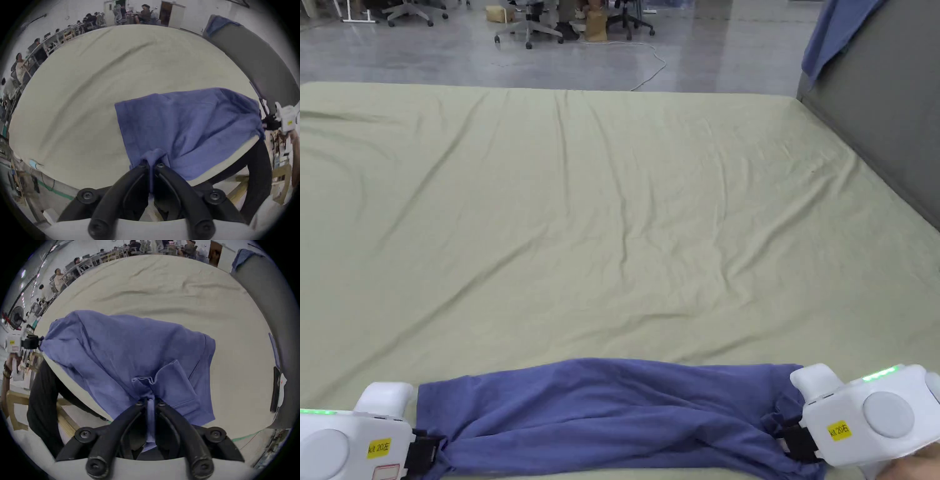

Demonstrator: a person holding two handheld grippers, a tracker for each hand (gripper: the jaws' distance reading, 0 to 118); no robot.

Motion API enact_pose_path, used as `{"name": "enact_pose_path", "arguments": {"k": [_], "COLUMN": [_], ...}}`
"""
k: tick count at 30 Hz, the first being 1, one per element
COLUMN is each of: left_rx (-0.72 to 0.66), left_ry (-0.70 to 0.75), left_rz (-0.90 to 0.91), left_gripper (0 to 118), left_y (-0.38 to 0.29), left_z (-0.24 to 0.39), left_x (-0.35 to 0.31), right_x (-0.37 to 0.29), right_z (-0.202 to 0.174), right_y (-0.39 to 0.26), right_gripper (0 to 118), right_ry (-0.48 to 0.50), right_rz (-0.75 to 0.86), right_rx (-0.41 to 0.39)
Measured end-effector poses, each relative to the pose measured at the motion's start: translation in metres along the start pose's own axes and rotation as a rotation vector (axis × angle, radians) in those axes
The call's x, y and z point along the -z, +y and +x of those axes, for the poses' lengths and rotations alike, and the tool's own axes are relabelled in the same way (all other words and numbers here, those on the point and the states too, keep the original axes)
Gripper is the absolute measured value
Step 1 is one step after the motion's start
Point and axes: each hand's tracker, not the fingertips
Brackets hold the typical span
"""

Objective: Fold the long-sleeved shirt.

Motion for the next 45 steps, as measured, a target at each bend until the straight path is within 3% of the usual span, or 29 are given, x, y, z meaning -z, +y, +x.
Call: {"name": "enact_pose_path", "arguments": {"k": [1,2,3,4,5,6,7,10,11,12,13,14,16,23,24,25,26,27,29,32,37,38,40,43,45], "left_rx": [0.002,0.015,0.043,0.063,0.066,0.056,0.041,-0.024,-0.027,-0.019,-0.005,0.003,0.038,0.003,-0.023,-0.049,-0.077,-0.122,-0.222,-0.354,-0.536,-0.577,-0.596,-0.617,-0.575], "left_ry": [0.002,0.018,0.063,0.074,0.056,0.037,0.006,-0.042,-0.052,-0.06,-0.046,-0.002,0.093,0.036,0.016,-0.023,-0.067,-0.111,-0.188,-0.291,-0.612,-0.616,-0.649,-0.828,-0.81], "left_rz": [0.006,0.007,0.016,0.025,0.049,0.128,0.168,0.303,0.346,0.389,0.429,0.459,0.51,0.505,0.514,0.488,0.454,0.394,0.357,0.152,-0.024,-0.056,-0.01,0.013,0.004], "left_gripper": [33,81,101,109,109,118,118,117,111,93,58,5,0,0,6,34,91,118,118,118,118,118,118,118,118], "left_y": [0.001,0.003,0.006,0.007,0.009,0.01,0.014,0.026,0.028,0.03,0.031,0.033,0.037,0.042,0.042,0.043,0.044,0.045,0.046,0.046,0.023,0.02,0.015,0.018,0.022], "left_z": [0.001,0.003,0.004,0.006,0.007,0.008,0.011,0.019,0.022,0.024,0.03,0.037,0.043,0.045,0.038,0.027,0.018,0.006,-0.025,-0.062,-0.103,-0.103,-0.1,-0.082,-0.064], "left_x": [-0.002,-0.007,-0.013,-0.023,-0.034,-0.048,-0.06,-0.088,-0.093,-0.099,-0.101,-0.101,-0.097,-0.089,-0.088,-0.085,-0.081,-0.074,-0.057,-0.031,0.029,0.041,0.05,0.059,0.069], "right_x": [-0.003,-0.008,-0.018,-0.03,-0.043,-0.057,-0.074,-0.109,-0.115,-0.12,-0.122,-0.123,-0.117,-0.102,-0.1,-0.099,-0.099,-0.097,-0.093,-0.087,-0.08,-0.079,-0.077,-0.075,-0.071], "right_z": [-0.001,-0.002,-0.003,-0.004,-0.005,-0.007,-0.008,-0.013,-0.016,-0.018,-0.023,-0.026,-0.033,-0.041,-0.042,-0.044,-0.039,-0.04,-0.044,-0.043,-0.041,-0.039,-0.039,-0.039,-0.038], "right_y": [-0.002,-0.002,-0.002,-0.002,-0.001,0.003,0.006,0.021,0.024,0.027,0.03,0.033,0.039,0.043,0.042,0.041,0.04,0.039,0.038,0.037,0.037,0.036,0.036,0.034,0.036], "right_gripper": [17,43,61,73,73,98,106,105,105,105,99,74,0,0,0,0,0,0,0,0,0,0,0,0,0], "right_ry": [-0.007,-0.018,-0.027,-0.03,-0.038,-0.035,-0.027,-0.052,-0.066,-0.078,-0.108,-0.139,-0.22,-0.199,-0.193,-0.183,-0.169,-0.158,-0.15,-0.146,-0.12,-0.117,-0.109,-0.095,-0.083], "right_rz": [0.003,0.012,0.023,0.04,0.085,0.149,0.234,0.406,0.463,0.515,0.563,0.597,0.629,0.633,0.63,0.625,0.619,0.61,0.593,0.564,0.543,0.539,0.527,0.514,0.503], "right_rx": [-0.008,-0.013,-0.012,-0.01,-0.003,0.005,0.006,0.069,0.089,0.097,0.103,0.103,0.107,0.137,0.133,0.133,0.138,0.139,0.132,0.114,0.119,0.119,0.118,0.12,0.122]}}
